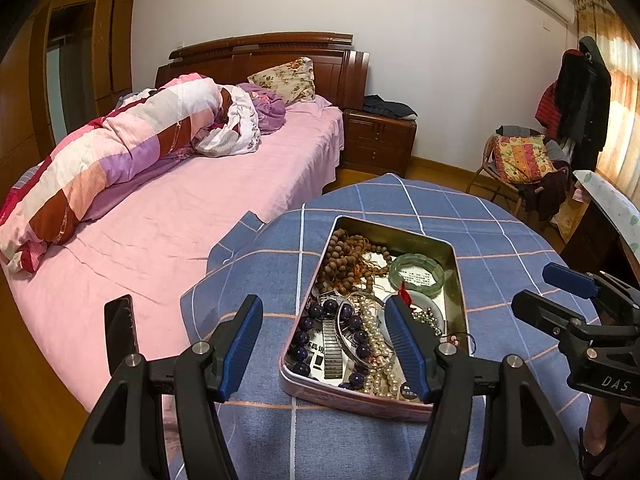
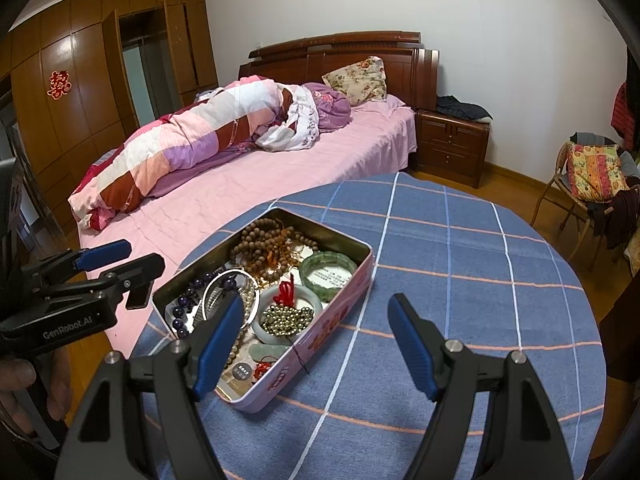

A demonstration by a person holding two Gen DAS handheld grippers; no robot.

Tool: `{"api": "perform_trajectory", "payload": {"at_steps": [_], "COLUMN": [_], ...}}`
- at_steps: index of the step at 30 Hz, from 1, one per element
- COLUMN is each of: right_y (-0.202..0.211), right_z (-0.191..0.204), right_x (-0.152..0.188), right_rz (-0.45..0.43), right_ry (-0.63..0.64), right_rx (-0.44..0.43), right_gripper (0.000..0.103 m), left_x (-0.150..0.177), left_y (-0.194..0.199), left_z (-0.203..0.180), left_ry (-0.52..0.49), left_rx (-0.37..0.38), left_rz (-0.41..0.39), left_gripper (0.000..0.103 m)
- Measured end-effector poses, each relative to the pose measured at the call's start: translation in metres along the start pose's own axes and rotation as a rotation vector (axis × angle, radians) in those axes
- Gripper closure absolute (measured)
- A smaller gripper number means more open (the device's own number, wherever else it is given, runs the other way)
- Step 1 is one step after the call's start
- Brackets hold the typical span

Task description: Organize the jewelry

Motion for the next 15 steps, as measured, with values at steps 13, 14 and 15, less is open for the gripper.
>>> {"api": "perform_trajectory", "payload": {"at_steps": [13,14,15], "right_y": [0.0005,0.0004,0.0005], "right_z": [-0.0005,-0.0011,-0.0016], "right_x": [0.0004,0.0012,0.0021], "right_rz": [0.004,0.005,0.007], "right_ry": [0.001,0.001,0.001], "right_rx": [0.002,0.001,0.001], "right_gripper": [0.026,0.025,0.025], "left_x": [0.0022,0.0024,0.0026], "left_y": [-0.0015,-0.0009,-0.0005], "left_z": [-0.0007,-0.0012,-0.0022], "left_ry": [-0.026,-0.029,-0.039], "left_rx": [-0.040,-0.040,-0.045], "left_rz": [-0.005,-0.008,-0.011], "left_gripper": [0.039,0.039,0.039]}}
Point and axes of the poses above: each gripper's, at about its wrist camera, not at the fingertips, and y roughly against the way its jaws point, z to its left, x to its underside, the point moved 1 cm from there along -y, roughly the way its jaws point, and after that the axes turned 9 degrees about x, right-handed, at the moved point
